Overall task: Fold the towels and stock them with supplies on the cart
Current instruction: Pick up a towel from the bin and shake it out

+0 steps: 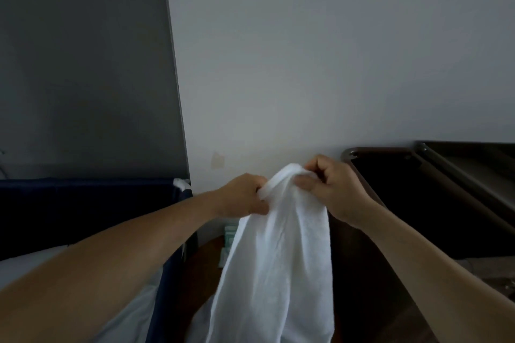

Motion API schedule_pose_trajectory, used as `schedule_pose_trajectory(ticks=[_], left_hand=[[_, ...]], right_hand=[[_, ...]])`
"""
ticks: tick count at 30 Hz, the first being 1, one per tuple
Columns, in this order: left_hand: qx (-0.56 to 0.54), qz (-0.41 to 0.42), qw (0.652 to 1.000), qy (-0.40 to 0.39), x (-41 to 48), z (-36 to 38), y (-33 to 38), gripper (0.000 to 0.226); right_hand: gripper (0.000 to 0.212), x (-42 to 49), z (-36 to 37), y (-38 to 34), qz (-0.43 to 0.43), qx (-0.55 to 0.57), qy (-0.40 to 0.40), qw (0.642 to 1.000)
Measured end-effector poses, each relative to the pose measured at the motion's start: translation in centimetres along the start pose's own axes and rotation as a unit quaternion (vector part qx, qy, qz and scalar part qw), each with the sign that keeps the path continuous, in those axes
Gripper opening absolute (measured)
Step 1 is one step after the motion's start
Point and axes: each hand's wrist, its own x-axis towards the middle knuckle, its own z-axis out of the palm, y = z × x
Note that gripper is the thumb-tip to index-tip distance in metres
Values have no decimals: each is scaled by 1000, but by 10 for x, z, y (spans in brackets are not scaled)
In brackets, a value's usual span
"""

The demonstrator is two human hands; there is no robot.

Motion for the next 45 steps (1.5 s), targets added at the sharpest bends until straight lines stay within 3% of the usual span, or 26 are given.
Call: schedule_pose_trajectory(ticks=[3, 5, 7, 9, 12, 14, 17, 19, 21, 24, 27, 31, 35, 39, 43, 45], left_hand=[[-1, -26, 999, -34, -8, 18, -27, 18], [-72, -64, 994, -54, -19, 20, -40, 23], [-218, -89, 971, -45, -27, 14, -39, 27], [-291, -68, 954, -21, -27, 1, -23, 32], [-230, 8, 973, 34, -16, -20, 15, 26], [-151, 60, 986, 15, -9, -31, 39, 22], [-56, 89, 993, -58, -2, -36, 51, 26], [-34, 89, 994, -59, -2, -32, 42, 20], [-58, 66, 995, -57, -5, -22, 29, 14], [-57, 13, 996, -63, -10, -3, 5, 26], [-147, -40, 988, -39, -18, 3, -9, 29], [-207, -20, 977, 44, -17, -14, 8, 29], [-69, 72, 994, 55, -7, -30, 45, 24], [3, 93, 996, 9, -5, -28, 45, 18], [77, 39, 996, -11, -8, -15, 14, 7], [90, -6, 994, -56, -12, -8, -2, 16]], right_hand=[[16, 9, -15, -24, -3, 59, 54, 997], [14, 13, -31, -32, 3, 86, 49, 995], [16, 12, -44, -30, 14, 64, -1, 998], [16, 6, -49, -21, 40, 34, -71, 996], [11, -4, -41, -7, 36, -41, -164, 985], [11, -10, -31, -2, 15, -93, -195, 976], [10, -13, -24, 8, 44, -48, -141, 988], [16, -12, -27, 6, 55, -38, -88, 994], [24, -7, -31, 2, 24, -55, -58, 997], [14, 4, -35, -11, -19, -34, -2, 999], [17, 15, -41, -17, -23, -27, 35, 999], [11, 12, -45, -10, 23, -79, -67, 994], [23, 0, -26, -3, 38, -96, -198, 975], [21, -4, -13, 7, 54, -29, -126, 990], [25, 4, -21, 1, 13, -51, -40, 998], [19, 10, -30, -11, -17, -18, 15, 1000]])
